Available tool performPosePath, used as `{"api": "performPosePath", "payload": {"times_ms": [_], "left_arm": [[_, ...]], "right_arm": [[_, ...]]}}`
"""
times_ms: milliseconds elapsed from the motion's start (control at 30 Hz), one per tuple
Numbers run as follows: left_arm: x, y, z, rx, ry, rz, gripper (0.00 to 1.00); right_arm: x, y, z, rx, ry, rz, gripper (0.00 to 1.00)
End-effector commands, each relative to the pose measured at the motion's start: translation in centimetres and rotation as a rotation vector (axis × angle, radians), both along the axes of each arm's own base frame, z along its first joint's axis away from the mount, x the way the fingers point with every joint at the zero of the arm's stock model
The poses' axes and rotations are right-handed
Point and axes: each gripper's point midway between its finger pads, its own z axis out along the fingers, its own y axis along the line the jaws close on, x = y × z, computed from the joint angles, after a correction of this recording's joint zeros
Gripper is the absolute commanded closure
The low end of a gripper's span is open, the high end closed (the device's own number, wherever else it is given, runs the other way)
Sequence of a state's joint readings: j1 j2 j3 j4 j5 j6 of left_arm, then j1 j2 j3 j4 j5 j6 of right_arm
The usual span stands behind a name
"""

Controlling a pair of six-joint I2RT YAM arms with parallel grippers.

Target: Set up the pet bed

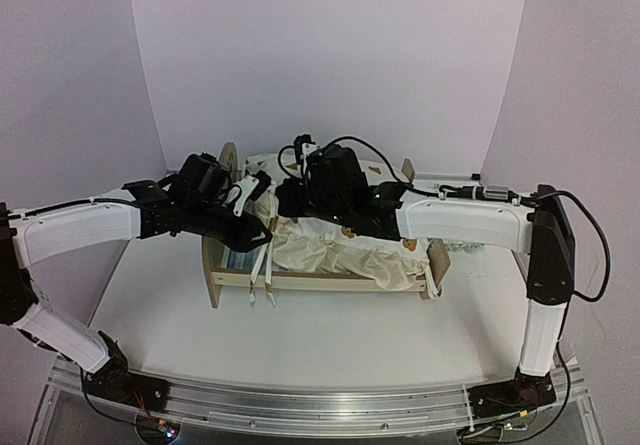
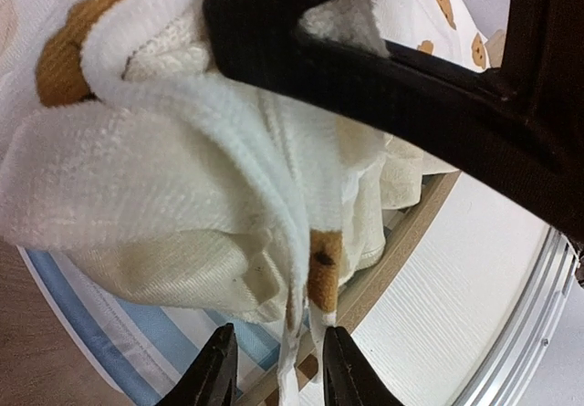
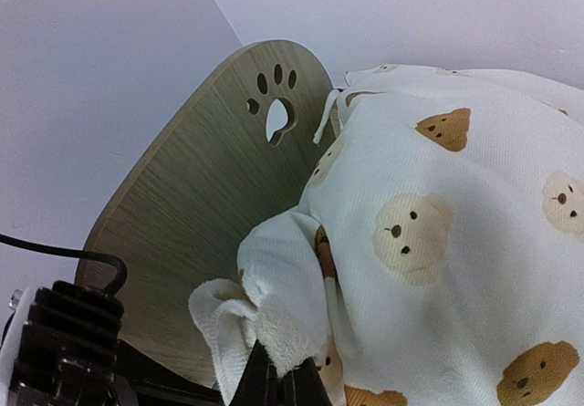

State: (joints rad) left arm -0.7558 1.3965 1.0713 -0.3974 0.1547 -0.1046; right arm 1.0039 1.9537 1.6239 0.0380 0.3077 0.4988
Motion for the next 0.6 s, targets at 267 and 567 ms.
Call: {"api": "performPosePath", "payload": {"times_ms": [267, 567], "left_arm": [[0.0, 0.4, -1.5, -0.007, 0.010, 0.031, 0.71], [0.0, 0.0, -1.6, -0.025, 0.024, 0.034, 1.00]], "right_arm": [[-0.4, -0.7, 4.2, 0.095, -0.042, 0.002, 1.00], [-0.4, -0.6, 4.1, 0.099, -0.037, 0.006, 1.00]]}}
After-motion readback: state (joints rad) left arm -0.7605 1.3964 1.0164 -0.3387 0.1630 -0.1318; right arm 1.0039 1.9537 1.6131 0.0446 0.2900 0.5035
